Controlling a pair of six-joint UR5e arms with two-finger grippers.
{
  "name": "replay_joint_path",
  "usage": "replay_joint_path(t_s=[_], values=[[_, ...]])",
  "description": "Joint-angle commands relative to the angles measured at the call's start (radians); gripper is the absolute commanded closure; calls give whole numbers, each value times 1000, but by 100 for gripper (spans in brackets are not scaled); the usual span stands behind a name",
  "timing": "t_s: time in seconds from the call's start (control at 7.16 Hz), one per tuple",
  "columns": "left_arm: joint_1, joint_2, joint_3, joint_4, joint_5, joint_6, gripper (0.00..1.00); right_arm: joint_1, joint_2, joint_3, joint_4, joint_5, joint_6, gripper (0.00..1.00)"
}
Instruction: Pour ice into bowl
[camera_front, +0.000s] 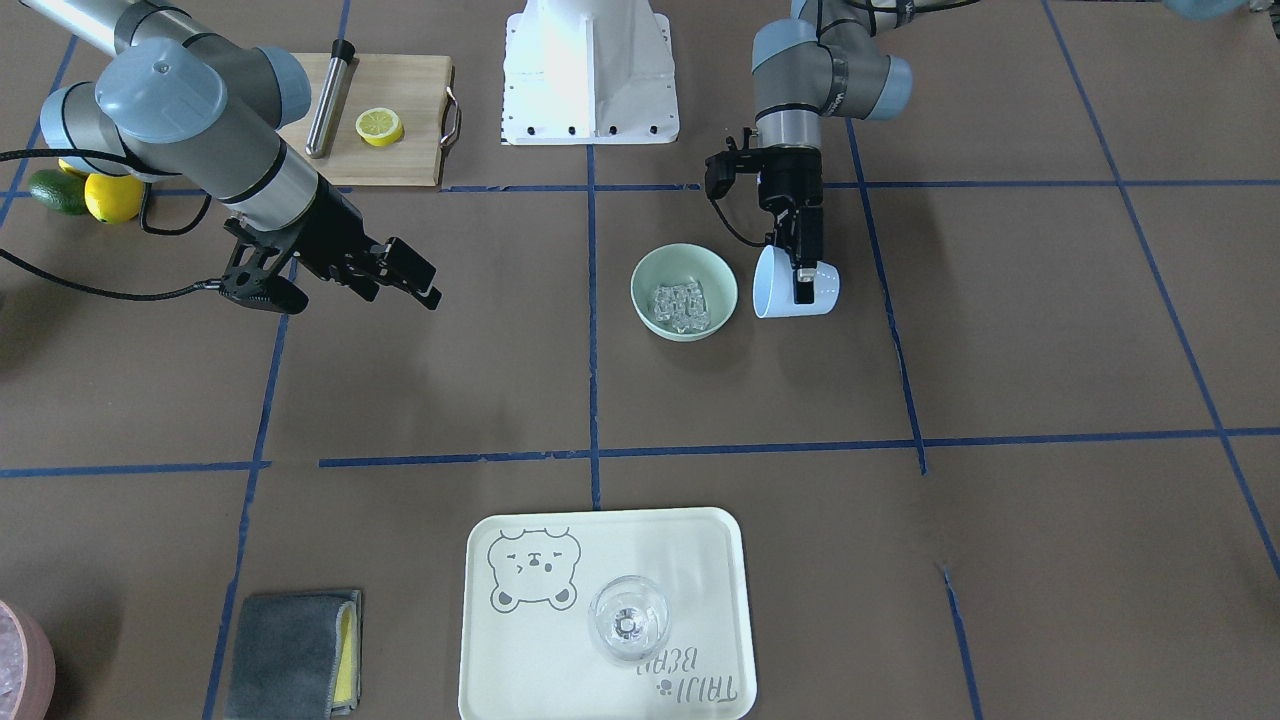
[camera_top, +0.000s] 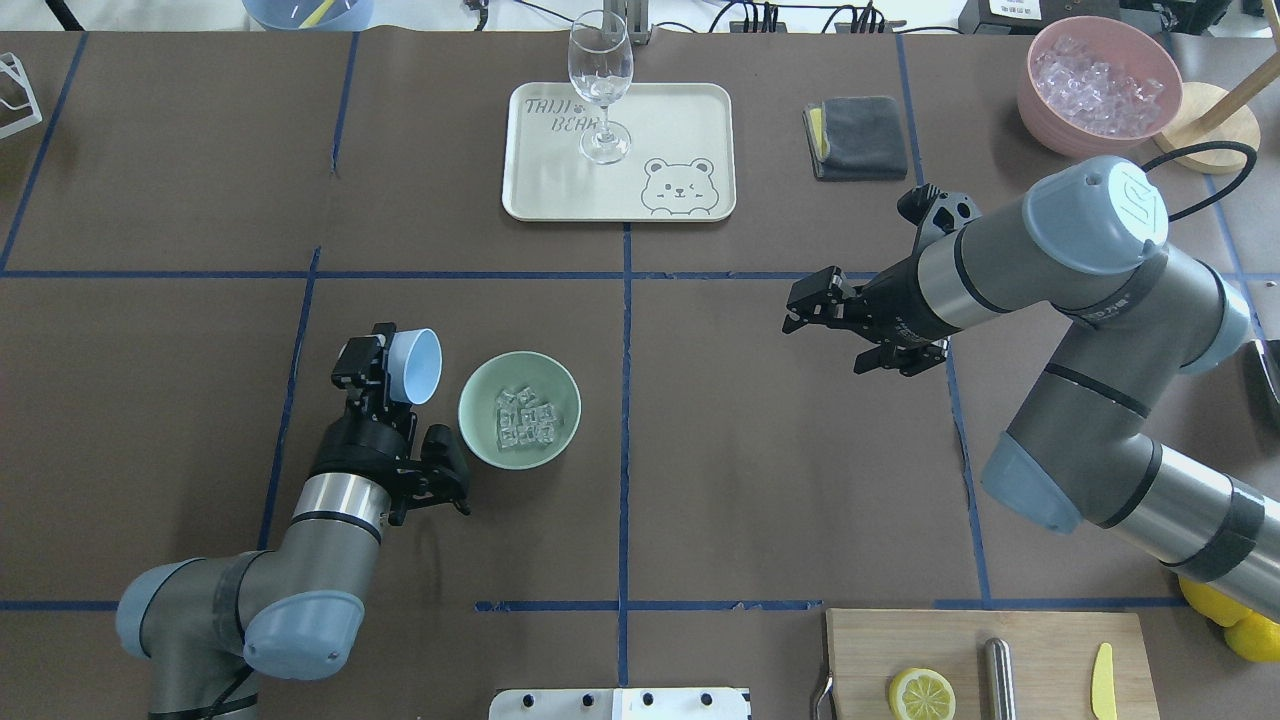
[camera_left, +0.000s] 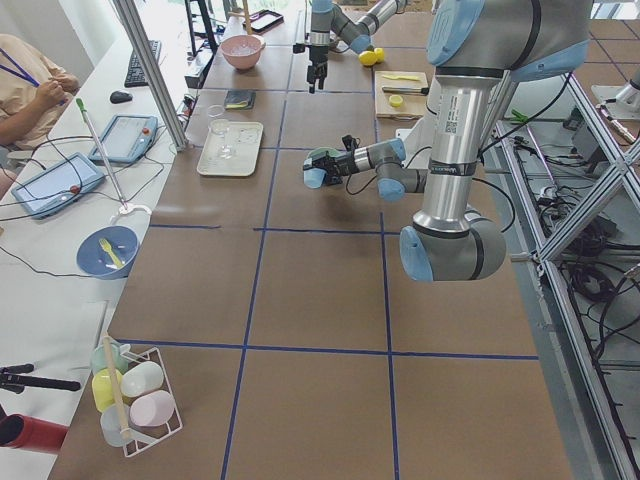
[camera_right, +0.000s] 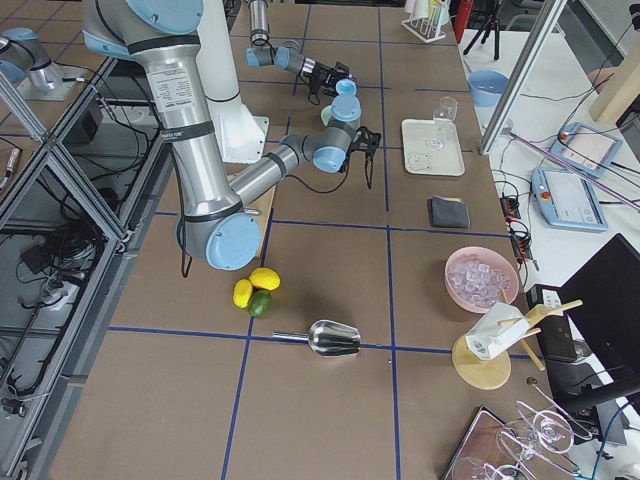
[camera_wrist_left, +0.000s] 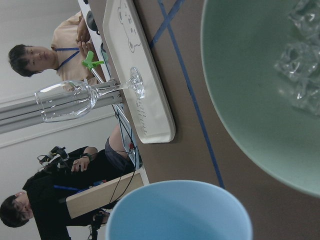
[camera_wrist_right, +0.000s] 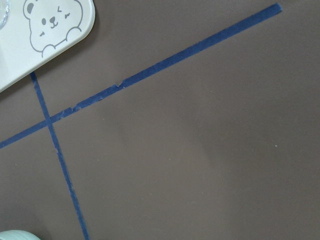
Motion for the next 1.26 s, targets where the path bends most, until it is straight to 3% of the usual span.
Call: replay_joint_path(t_s=[0.0,0.14,0.56,0.7,0.84,0.98,1.12], values=[[-2,66,-23,-1,-6,-558,100,0,1,8,1,-1,5,0],[-21,100,-23,0,-14,-828,100,0,1,8,0,-3,6,0],[-87,215,-27,-15,-66,-1164,100,-1,2,7,1,-3,3,0],[-88,291,-20,-209,-78,-1268,100,-1,4,8,0,-3,3,0],[-88,421,17,-501,-78,-1272,100,-1,4,8,1,-3,3,0],[-86,488,64,-685,-77,-1271,100,-1,5,8,1,-3,2,0],[-88,505,122,-719,-71,-1274,100,-1,7,10,1,-3,2,0]])
